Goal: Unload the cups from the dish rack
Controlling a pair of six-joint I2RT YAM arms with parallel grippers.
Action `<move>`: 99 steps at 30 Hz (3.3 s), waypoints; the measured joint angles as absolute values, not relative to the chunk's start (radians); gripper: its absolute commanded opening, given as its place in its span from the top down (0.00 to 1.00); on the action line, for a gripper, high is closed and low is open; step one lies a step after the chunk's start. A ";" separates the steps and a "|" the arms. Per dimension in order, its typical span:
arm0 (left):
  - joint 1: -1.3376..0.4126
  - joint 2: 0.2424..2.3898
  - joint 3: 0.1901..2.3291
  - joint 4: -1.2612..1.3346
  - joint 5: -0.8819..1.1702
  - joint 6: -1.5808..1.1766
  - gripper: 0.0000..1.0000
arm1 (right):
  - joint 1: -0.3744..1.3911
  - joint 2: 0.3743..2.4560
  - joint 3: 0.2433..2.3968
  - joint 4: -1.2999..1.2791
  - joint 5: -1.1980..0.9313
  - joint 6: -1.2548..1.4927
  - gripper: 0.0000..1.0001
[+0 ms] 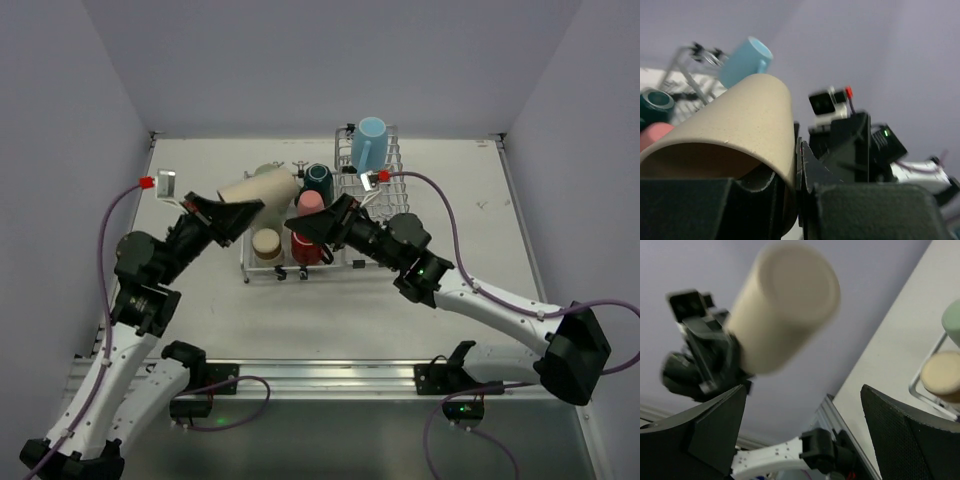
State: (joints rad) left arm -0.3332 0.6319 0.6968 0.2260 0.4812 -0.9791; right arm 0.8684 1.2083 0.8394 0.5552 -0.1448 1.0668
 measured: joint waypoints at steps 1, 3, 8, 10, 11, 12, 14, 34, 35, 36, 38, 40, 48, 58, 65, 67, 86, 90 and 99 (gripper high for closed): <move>-0.332 0.655 0.762 0.156 0.414 -0.930 1.00 | 0.878 1.208 0.839 0.525 -0.144 1.052 0.01; -0.328 0.723 0.906 0.021 0.295 -0.824 1.00 | 0.891 1.201 0.839 0.458 -0.143 1.021 0.01; -0.326 0.943 1.195 -0.240 0.005 -0.598 1.00 | 0.892 1.124 0.820 0.311 -0.107 0.942 0.01; -0.312 1.049 1.287 -0.342 -0.094 -0.525 1.00 | 0.892 1.085 0.814 0.258 -0.093 0.907 0.01; -0.296 1.103 1.323 -0.385 -0.126 -0.496 1.00 | 0.892 1.068 0.814 0.231 -0.090 0.890 0.01; -0.277 1.160 1.352 -0.424 -0.152 -0.471 1.00 | 0.894 1.051 0.814 0.204 -0.088 0.870 0.01; -0.220 1.258 1.379 -0.489 -0.179 -0.426 1.00 | 0.897 1.024 0.815 0.155 -0.088 0.833 0.01; -0.004 1.922 1.629 -0.756 -0.294 -0.293 1.00 | 1.113 0.834 0.895 -0.188 0.043 0.548 0.01; 0.002 1.945 1.647 -0.765 -0.287 -0.292 1.00 | 1.113 0.828 0.892 -0.196 0.051 0.544 0.01; 0.010 1.968 1.669 -0.777 -0.278 -0.291 1.00 | 1.113 0.825 0.892 -0.201 0.060 0.540 0.01; 0.025 1.996 1.695 -0.786 -0.266 -0.290 1.00 | 1.113 0.825 0.892 -0.213 0.068 0.533 0.01; 0.044 2.015 1.713 -0.794 -0.254 -0.288 0.98 | 1.113 0.829 0.892 -0.223 0.072 0.529 0.01; 0.106 2.038 1.726 -0.798 -0.191 -0.278 0.54 | 1.114 0.853 0.894 -0.241 0.098 0.512 0.01; 0.121 2.034 1.753 -0.803 -0.159 -0.278 0.18 | 1.114 0.857 0.964 -0.323 0.149 0.474 0.01; 0.121 1.893 1.753 -0.785 -0.125 -0.304 0.08 | 1.110 0.857 1.064 -0.367 0.219 0.430 0.01; 0.122 1.821 1.753 -0.762 -0.104 -0.315 0.08 | 1.097 0.859 1.090 -0.379 0.227 0.419 0.01; -0.521 1.300 1.409 -0.306 0.131 -0.382 0.02 | 0.722 0.848 1.185 -0.464 0.272 0.405 0.01; -0.654 1.351 1.460 -0.261 0.093 -0.363 0.00 | 0.666 0.781 1.183 -0.464 0.272 0.416 0.01; -0.806 1.691 1.822 -0.255 -0.073 -0.219 0.00 | 0.619 0.691 1.143 -0.463 0.265 0.430 0.01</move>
State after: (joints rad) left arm -0.8062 1.6909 1.8221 -0.2554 -0.0727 -0.2192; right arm 0.6193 0.6907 1.1431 -0.4625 0.2653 0.4297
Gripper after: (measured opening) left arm 0.997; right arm 0.990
